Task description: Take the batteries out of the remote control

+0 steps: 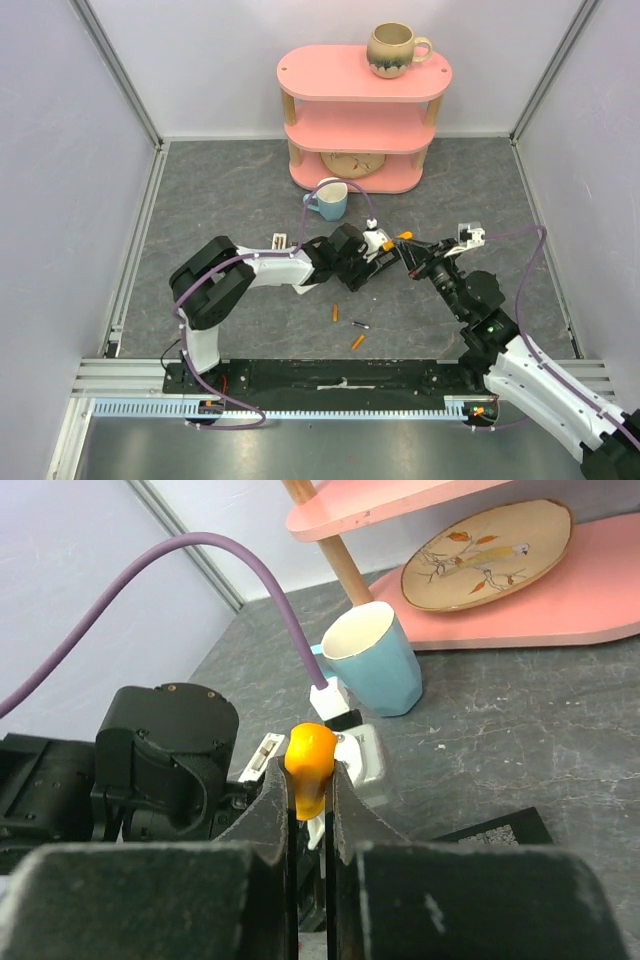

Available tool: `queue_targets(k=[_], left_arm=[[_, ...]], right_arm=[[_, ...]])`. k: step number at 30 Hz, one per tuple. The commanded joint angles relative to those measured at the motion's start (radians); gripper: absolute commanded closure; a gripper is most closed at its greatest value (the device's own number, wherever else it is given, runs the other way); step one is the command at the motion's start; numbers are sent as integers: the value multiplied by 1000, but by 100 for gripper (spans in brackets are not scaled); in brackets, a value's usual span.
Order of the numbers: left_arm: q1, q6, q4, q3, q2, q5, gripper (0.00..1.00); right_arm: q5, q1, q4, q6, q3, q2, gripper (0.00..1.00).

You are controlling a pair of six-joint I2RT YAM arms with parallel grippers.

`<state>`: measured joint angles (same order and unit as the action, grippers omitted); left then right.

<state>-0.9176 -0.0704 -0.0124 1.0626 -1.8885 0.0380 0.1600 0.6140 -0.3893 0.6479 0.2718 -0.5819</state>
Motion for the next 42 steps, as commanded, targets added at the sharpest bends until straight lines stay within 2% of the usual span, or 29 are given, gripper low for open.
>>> queue_targets(k=[1,5,10,17,24,29,35,38,42], left_arm=[[26,23,158,-66,-47,-32,29],[33,27,152,-72,-35,-20,29],[45,32,137,-85,-17,-7,30],[52,34,127,-99,3,17,32],[52,20,101,-124,37,91,33],[52,14,86,-138,63,166,36],[52,4,52,-165,94,240,38],[52,6,48,-168,98,226,38],[57,7,45,-176,111,96,34]], right_arm=[[-47,-16,94,-97,-2,86,100],[-57,-16,171,-120,49,160,100],[-76,-17,279,-145,89,160,100],[38,-17,307,-90,29,102,100],[41,-52,132,-39,-2,-71,100],[-57,-149,-3,8,-25,-194,100],[-243,-307,-317,114,-98,-346,100],[-263,-316,-370,118,-91,-424,100],[-290,-316,-414,111,-83,-458,100]])
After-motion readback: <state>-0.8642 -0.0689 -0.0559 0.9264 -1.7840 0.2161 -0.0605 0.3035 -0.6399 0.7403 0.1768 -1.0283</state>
